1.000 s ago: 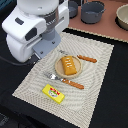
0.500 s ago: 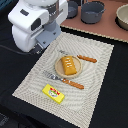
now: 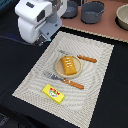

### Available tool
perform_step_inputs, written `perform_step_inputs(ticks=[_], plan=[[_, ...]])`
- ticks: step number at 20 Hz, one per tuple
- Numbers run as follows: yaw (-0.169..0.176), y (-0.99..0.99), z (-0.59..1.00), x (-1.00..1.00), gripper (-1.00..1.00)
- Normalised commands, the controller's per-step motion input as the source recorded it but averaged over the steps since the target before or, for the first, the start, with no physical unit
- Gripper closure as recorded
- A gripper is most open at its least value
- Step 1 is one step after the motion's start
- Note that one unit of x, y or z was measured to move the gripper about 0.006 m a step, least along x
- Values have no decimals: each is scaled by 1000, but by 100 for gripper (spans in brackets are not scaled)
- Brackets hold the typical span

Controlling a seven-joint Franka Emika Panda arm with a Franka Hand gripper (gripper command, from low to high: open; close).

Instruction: Place the bread, butter, and milk from the table onto the serving area.

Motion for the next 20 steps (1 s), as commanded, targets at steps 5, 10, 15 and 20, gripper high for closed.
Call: perform_step_inputs(ticks=[5,10,15,20], plan=[[50,574,-195,-669,-100],[57,456,-243,-687,-100],[55,402,-314,-707,-100],[64,353,-397,-745,-100]])
